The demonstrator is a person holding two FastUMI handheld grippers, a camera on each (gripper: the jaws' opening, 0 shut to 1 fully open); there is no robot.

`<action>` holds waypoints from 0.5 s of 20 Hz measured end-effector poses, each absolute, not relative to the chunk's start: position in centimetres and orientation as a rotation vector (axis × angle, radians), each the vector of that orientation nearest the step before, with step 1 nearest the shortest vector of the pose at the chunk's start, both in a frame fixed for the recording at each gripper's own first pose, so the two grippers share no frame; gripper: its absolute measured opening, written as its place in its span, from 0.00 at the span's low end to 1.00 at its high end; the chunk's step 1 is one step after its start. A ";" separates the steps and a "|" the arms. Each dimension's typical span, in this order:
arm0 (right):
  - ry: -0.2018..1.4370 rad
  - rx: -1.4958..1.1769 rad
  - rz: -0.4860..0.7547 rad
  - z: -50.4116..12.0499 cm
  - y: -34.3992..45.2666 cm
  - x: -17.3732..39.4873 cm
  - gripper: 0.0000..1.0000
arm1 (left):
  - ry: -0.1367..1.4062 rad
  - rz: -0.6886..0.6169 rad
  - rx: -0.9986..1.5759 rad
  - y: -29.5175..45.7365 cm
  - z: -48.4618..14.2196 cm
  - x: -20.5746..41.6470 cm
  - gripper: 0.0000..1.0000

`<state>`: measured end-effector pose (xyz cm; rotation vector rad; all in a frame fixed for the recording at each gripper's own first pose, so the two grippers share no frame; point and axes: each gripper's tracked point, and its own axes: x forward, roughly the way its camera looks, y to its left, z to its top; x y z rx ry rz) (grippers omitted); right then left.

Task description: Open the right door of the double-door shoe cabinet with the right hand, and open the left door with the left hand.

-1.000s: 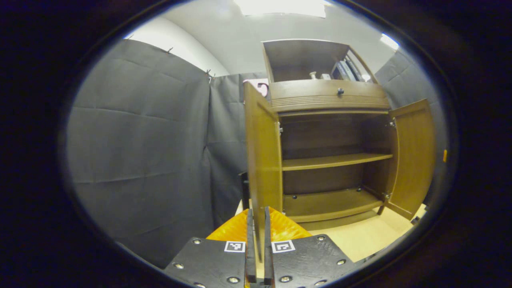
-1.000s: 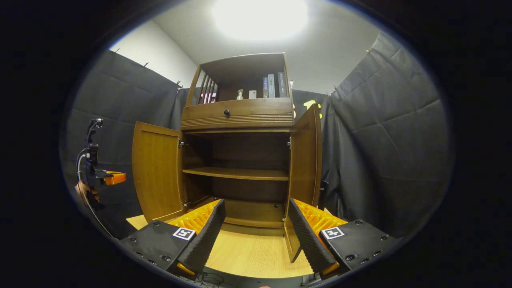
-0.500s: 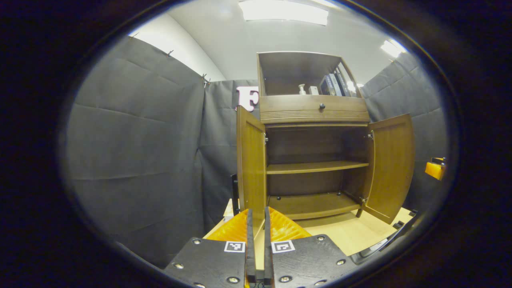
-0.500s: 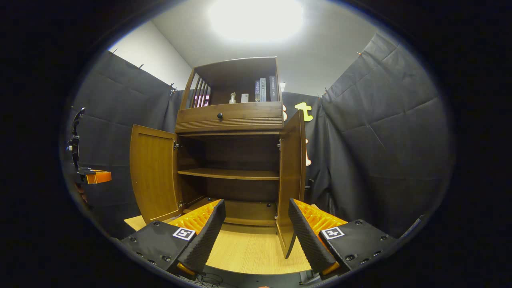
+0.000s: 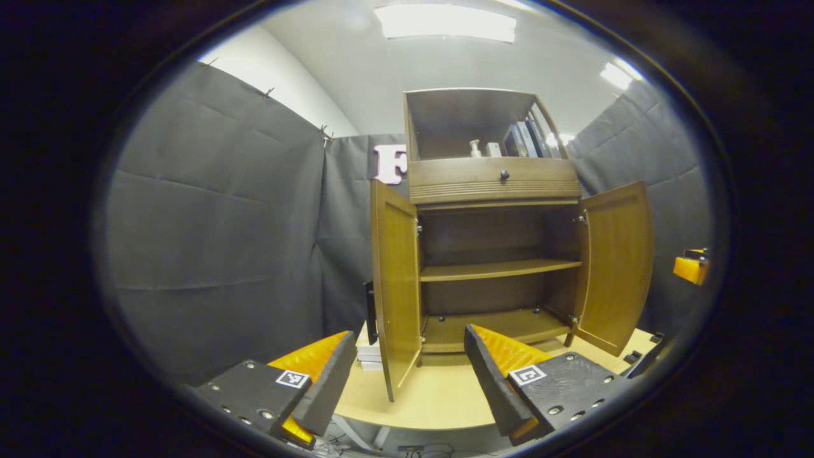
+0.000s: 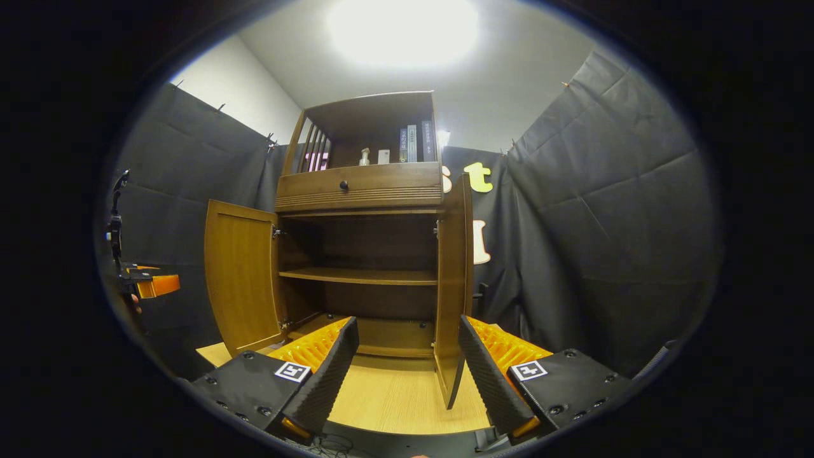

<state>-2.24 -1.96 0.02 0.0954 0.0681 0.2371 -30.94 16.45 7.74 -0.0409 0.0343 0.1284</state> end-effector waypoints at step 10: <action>0.055 0.097 0.228 -0.2 -1.8 -2.3 0.94 | 0.004 0.172 -0.023 16.1 9.0 -31.2 1.00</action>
